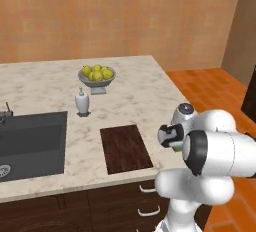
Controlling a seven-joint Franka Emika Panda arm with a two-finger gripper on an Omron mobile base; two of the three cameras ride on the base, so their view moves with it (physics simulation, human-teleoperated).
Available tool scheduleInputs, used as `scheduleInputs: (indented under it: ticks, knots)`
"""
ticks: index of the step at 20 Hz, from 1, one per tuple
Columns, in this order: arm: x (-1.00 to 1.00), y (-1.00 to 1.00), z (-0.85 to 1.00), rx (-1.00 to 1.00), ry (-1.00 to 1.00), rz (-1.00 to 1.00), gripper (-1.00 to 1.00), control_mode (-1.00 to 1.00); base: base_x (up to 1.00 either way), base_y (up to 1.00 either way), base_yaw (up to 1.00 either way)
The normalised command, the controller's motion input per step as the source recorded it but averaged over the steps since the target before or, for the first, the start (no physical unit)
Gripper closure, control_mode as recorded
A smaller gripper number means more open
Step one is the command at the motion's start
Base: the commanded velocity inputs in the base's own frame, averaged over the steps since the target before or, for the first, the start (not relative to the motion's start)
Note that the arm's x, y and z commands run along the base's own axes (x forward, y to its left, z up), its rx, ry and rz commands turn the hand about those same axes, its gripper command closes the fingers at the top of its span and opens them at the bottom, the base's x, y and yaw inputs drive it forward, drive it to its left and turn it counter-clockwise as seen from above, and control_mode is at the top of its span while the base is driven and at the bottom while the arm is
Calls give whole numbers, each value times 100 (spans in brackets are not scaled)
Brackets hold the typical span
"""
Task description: Pick up the sponge from the counter and clean the cutting board by briefly scrubbing or pressing down on the cutting board. Once finished, release the sponge.
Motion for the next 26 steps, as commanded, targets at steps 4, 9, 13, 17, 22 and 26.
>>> scheduleInputs:
  ticks: [4, 9, 13, 17, 22, 26]
  knots:
    - [-4, 4, 96, -7, -3, 2, -100, -100, 0, 0, 0]
    - [-59, 0, 94, 16, 0, 1, -100, -100, 0, 0, 0]
    - [-59, 0, 96, 19, 0, 2, -100, -100, 0, 0, 0]
    - [-95, 0, 77, 2, -2, 0, -100, -100, 0, 0, 0]
    - [-93, 2, 37, 0, -8, 0, -100, -100, 0, 0, 0]
    - [-79, 12, 14, 0, -22, 0, -100, -100, 0, 0, 0]
